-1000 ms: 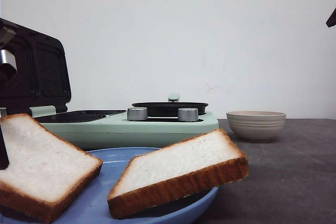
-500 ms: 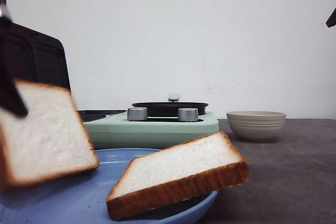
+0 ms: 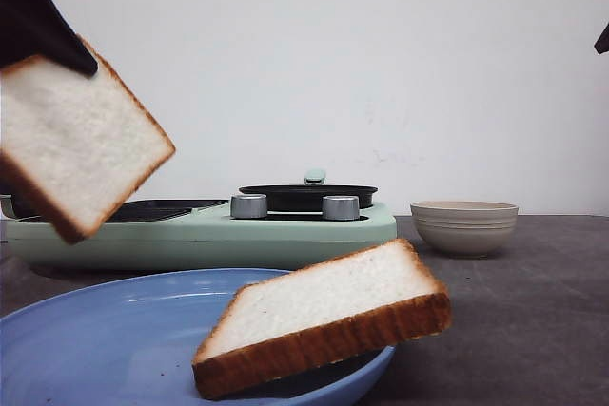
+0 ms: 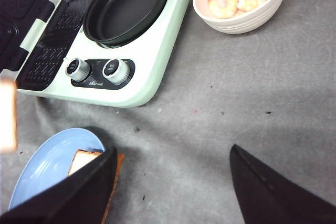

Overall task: Make breakfast with bread and shrimp
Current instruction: 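Carry the bread with the left gripper onto the farther grill plate and release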

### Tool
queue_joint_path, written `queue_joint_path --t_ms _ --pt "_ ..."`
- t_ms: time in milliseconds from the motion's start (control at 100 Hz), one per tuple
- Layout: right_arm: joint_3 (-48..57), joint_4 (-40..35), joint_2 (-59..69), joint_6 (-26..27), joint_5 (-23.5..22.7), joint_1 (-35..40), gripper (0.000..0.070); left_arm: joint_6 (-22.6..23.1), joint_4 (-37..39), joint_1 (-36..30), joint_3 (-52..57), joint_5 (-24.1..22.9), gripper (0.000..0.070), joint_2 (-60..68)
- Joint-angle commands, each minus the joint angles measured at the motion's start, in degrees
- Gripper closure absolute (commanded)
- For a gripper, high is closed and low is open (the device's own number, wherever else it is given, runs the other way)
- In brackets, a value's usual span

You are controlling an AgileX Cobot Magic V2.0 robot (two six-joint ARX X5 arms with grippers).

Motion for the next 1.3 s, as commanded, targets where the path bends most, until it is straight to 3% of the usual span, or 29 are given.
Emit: queue_joint_path --t_ms 0,260,520,760,970,1290 --pt "1.03 0.55 0.22 -0.72 0.20 0.11 0.0278 1.05 2.51 -0.28 0.83 -1.01 0.0696 0.83" --pt "1.03 0.52 0.22 -0.72 0.20 0.11 0.0278 6.84 5.79 -0.35 4.52 -3.80 0.0696 6.47" --pt "1.03 0.50 0.22 -2.25 0.20 0.11 0.0278 17.38 5.81 -0.48 15.15 -9.31 0.0696 17.44" --pt "1.03 0.50 0.22 -3.15 0.20 0.11 0.0278 30.95 6.82 -0.48 27.71 -15.12 0.0697 29.46" --pt "1.03 0.17 0.22 -3.72 0.20 0.11 0.0278 43.87 15.30 -0.48 35.98 -18.43 0.0697 40.81" --pt "1.03 -0.57 0.22 -3.72 0.20 0.11 0.0278 57.64 20.50 -0.48 41.55 -20.92 0.0697 52.65"
